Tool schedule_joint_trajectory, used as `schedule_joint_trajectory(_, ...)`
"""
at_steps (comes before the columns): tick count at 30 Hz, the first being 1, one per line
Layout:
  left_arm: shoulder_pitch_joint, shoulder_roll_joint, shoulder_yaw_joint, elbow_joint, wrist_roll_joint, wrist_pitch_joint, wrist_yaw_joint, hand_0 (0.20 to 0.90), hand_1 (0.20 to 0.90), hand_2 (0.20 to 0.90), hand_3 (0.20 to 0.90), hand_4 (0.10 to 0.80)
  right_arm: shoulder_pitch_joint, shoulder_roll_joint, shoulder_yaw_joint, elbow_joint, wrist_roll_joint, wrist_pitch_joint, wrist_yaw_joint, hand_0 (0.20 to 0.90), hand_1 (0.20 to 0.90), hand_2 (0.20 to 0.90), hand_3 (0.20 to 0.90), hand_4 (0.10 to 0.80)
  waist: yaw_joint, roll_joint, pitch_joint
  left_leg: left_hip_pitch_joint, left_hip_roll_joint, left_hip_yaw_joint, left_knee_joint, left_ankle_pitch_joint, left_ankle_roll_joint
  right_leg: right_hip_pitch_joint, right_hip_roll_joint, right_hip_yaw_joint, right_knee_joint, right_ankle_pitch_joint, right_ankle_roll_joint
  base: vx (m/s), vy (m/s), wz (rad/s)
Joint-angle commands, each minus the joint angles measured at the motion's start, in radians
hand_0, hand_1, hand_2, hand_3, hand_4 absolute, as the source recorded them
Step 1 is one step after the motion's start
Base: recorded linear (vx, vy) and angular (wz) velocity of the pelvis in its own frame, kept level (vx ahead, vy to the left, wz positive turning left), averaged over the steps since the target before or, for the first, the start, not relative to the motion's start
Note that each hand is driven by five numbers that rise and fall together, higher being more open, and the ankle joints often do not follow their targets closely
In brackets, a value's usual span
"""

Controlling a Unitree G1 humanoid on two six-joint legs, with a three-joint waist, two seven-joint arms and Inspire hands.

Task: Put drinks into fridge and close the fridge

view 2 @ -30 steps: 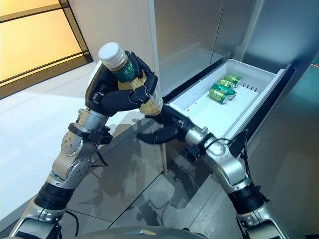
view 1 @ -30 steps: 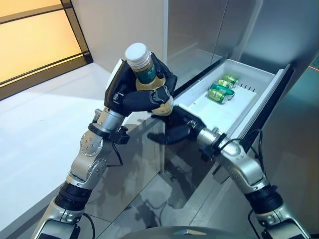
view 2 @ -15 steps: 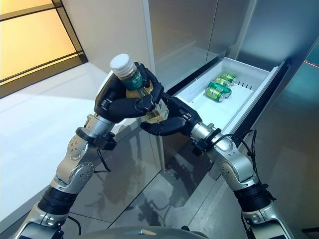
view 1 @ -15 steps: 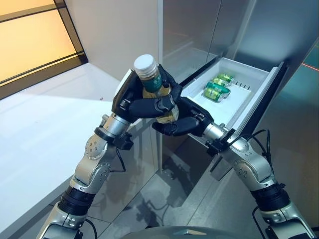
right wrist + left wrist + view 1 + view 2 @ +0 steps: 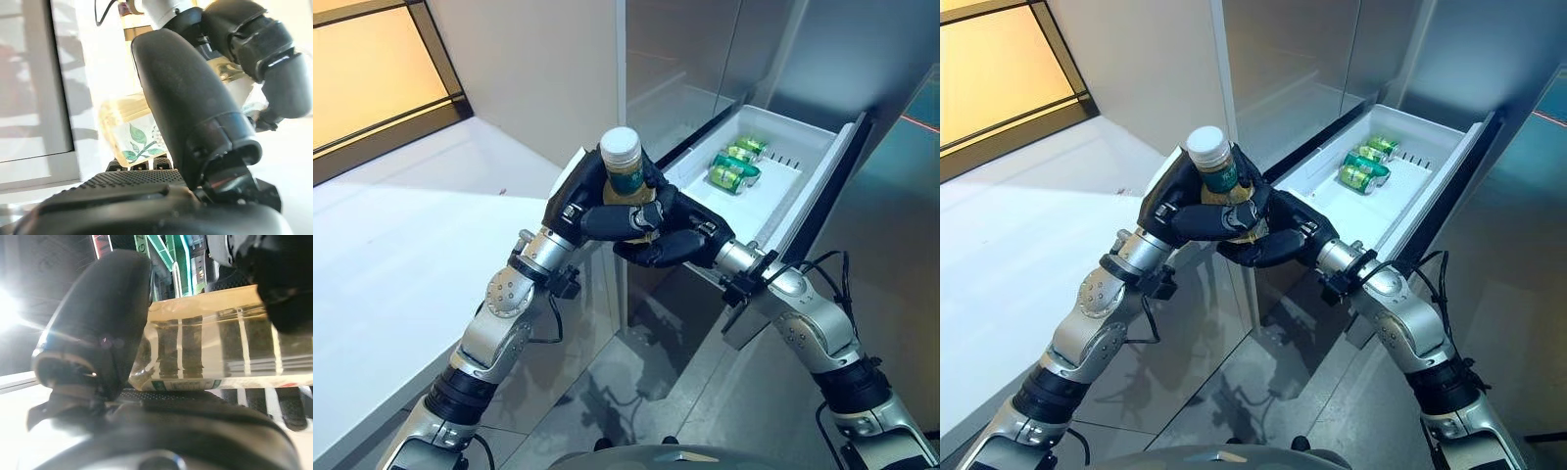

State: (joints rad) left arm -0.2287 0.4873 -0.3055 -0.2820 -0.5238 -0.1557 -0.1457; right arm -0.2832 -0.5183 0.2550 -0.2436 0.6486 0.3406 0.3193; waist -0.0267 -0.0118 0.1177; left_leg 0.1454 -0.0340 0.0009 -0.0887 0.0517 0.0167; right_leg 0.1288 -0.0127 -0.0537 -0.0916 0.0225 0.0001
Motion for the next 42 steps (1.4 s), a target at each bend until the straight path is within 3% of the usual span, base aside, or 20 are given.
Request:
schedule_joint_trajectory(1, -0.206, -0.051, -0.009, -0.018, -0.094, -0.142, -0.029, 0.3, 0.3, 0.3, 0.2, 0.1, -0.12, 0.021, 0.007, -0.124, 0.058, -0.053, 0.026, 0.3, 0.3, 0.3, 0.2, 0.1, -0.016, -0.032, -0.092, 0.008, 0.0, 0.053, 0.001, -0.069, 0.011, 0.004, 0.003, 0.016, 0.012, 0.014, 0.039, 0.01, -0.017, -0.03)
schedule_joint_trajectory(13, -0.22, -0.166, -0.067, -0.025, -0.324, -0.243, -0.113, 0.3, 0.3, 0.3, 0.2, 0.1, -0.165, 0.05, 0.019, -0.077, 0.0, -0.088, -0.089, 0.3, 0.3, 0.3, 0.2, 0.1, -0.036, -0.041, -0.091, 0.005, 0.003, 0.06, 0.001, -0.071, 0.01, -0.003, 0.016, 0.048, 0.008, 0.021, 0.035, 0.005, -0.022, -0.06)
schedule_joint_trajectory(14, -0.219, -0.177, -0.069, -0.031, -0.324, -0.252, -0.113, 0.38, 0.38, 0.38, 0.293, 0.193, -0.167, 0.053, 0.011, -0.074, -0.032, -0.108, -0.094, 0.3, 0.3, 0.3, 0.2, 0.1, -0.037, -0.042, -0.09, 0.005, 0.004, 0.062, 0.001, -0.072, 0.011, -0.004, 0.017, 0.049, 0.008, 0.022, 0.034, 0.001, -0.039, -0.17)
schedule_joint_trajectory(15, -0.219, -0.186, -0.071, -0.037, -0.334, -0.253, -0.116, 0.549, 0.549, 0.549, 0.491, 0.391, -0.174, 0.051, 0.003, -0.072, -0.049, -0.118, -0.111, 0.3, 0.3, 0.3, 0.2, 0.1, -0.039, -0.043, -0.09, 0.005, 0.005, 0.064, 0.001, -0.072, 0.01, -0.005, 0.017, 0.05, 0.009, 0.022, 0.034, -0.001, -0.038, -0.17)
schedule_joint_trajectory(16, -0.218, -0.192, -0.07, -0.042, -0.334, -0.251, -0.119, 0.9, 0.9, 0.9, 0.9, 0.8, -0.181, 0.048, -0.006, -0.071, -0.071, -0.136, -0.135, 0.3, 0.3, 0.3, 0.2, 0.1, -0.041, -0.043, -0.091, 0.004, 0.006, 0.067, 0.001, -0.073, 0.01, -0.006, 0.018, 0.052, 0.01, 0.021, 0.034, -0.003, -0.037, -0.15)
schedule_joint_trajectory(23, -0.219, -0.193, -0.041, -0.068, -0.291, -0.21, -0.079, 0.9, 0.9, 0.9, 0.9, 0.8, -0.275, -0.005, -0.106, -0.041, -0.289, -0.253, -0.311, 0.3, 0.3, 0.3, 0.2, 0.1, -0.04, -0.042, -0.089, 0.014, 0.007, 0.07, 0.001, -0.081, 0.013, -0.007, 0.028, 0.065, 0.021, 0.013, 0.025, 0.014, -0.038, -0.09)
schedule_joint_trajectory(30, -0.144, -0.164, -0.009, -0.038, -0.374, -0.021, -0.112, 0.9, 0.9, 0.9, 0.9, 0.8, -0.377, -0.196, -0.192, 0.08, -0.589, -0.332, -0.504, 0.3, 0.3, 0.3, 0.2, 0.1, -0.012, -0.046, -0.088, 0.017, 0.004, 0.038, 0.014, -0.088, 0.014, 0.003, 0.034, 0.066, 0.032, 0.002, 0.014, 0.037, -0.041, -0.02)
schedule_joint_trajectory(35, 0.017, -0.133, -0.019, 0.03, -0.521, 0.127, -0.259, 0.9, 0.9, 0.9, 0.9, 0.8, -0.435, -0.359, -0.214, 0.246, -0.617, -0.35, -0.623, 0.3, 0.3, 0.3, 0.2, 0.1, 0.031, -0.054, -0.086, 0.007, 0.006, 0.002, 0.03, -0.087, 0.008, 0.009, 0.026, 0.025, 0.045, -0.014, 0.008, 0.045, -0.039, 0.17)
schedule_joint_trajectory(42, 0.17, -0.058, -0.043, 0.15, -0.558, 0.285, -0.378, 0.9, 0.9, 0.9, 0.9, 0.8, -0.524, -0.513, -0.173, 0.487, -0.552, -0.364, -0.694, 0.3, 0.3, 0.3, 0.2, 0.1, 0.091, -0.052, -0.078, -0.003, 0.007, -0.054, 0.039, -0.075, -0.003, 0.023, 0.016, -0.039, 0.064, -0.038, 0.001, 0.059, -0.012, 0.33)
